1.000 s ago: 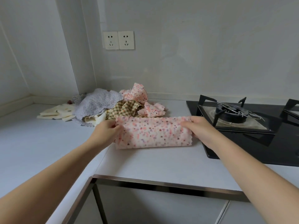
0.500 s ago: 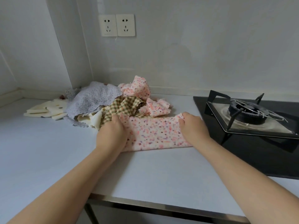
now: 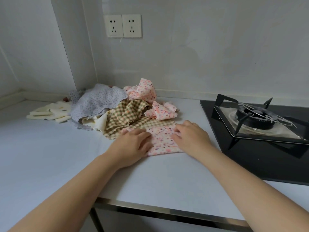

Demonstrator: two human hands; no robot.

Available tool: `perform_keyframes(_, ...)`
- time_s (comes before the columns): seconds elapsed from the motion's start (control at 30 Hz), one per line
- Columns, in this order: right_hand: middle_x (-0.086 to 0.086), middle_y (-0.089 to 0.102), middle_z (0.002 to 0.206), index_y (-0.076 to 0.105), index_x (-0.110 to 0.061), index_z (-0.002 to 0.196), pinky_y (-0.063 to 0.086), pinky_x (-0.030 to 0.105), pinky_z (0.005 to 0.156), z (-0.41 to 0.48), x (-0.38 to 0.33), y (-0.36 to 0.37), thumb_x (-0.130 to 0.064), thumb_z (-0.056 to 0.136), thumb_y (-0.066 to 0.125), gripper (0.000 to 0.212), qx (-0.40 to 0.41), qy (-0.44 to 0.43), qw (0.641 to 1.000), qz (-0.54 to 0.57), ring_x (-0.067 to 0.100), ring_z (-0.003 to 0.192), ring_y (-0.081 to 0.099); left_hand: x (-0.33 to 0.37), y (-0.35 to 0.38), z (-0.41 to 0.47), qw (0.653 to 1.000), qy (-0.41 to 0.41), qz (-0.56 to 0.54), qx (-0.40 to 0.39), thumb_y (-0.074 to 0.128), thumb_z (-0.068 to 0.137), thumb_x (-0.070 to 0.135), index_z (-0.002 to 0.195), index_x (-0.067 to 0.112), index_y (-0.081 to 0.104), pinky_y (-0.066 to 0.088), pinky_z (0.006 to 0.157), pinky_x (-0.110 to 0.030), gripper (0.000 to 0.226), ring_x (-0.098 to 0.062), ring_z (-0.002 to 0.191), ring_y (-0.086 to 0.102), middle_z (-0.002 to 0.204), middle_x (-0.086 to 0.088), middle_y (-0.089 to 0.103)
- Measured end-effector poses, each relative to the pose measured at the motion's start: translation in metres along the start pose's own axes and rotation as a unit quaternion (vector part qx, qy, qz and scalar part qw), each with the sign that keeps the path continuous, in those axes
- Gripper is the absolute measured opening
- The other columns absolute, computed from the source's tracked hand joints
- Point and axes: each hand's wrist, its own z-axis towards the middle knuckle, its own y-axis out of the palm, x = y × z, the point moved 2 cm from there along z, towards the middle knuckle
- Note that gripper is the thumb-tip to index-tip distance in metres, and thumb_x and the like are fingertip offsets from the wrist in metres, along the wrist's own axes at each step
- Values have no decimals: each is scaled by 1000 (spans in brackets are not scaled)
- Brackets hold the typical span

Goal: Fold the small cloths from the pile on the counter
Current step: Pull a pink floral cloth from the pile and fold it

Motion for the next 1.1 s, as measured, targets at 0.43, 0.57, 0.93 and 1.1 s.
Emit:
perform_keyframes(0.43,-2,63,126,65,-21,120,45,33,96,1,13,-11,-4,92,43,40,14,-26,996,83,21,113,58,9,-28,-6,966,13,-257,-33,79,77,35,87,28,70,45,67,-18,15,-7,73,61,79,11,69)
perform_keyframes(0.57,-2,59,131,64,-25,120,46,36,98,1,20,-17,8,85,42,54,20,-62,987,146,21,116,58,6,-18,-4,981,63,-169,-67,82,74,35,91,22,70,45,70,-20,24,-8,79,59,89,9,65)
perform_keyframes(0.93,-12,68,118,64,-34,123,45,24,92,-33,-6,-6,-13,88,58,41,-80,-196,951,227,5,109,59,9,-30,-2,923,-36,-382,-6,59,90,41,76,18,67,45,65,-21,29,-5,65,56,69,10,65)
perform_keyframes(1.1,-19,66,116,70,-26,117,38,8,98,-33,-5,-8,7,90,48,48,-58,-128,914,381,-10,112,55,-37,-28,-13,975,-60,-187,101,57,87,4,94,26,63,46,84,-28,24,-16,98,62,99,10,67)
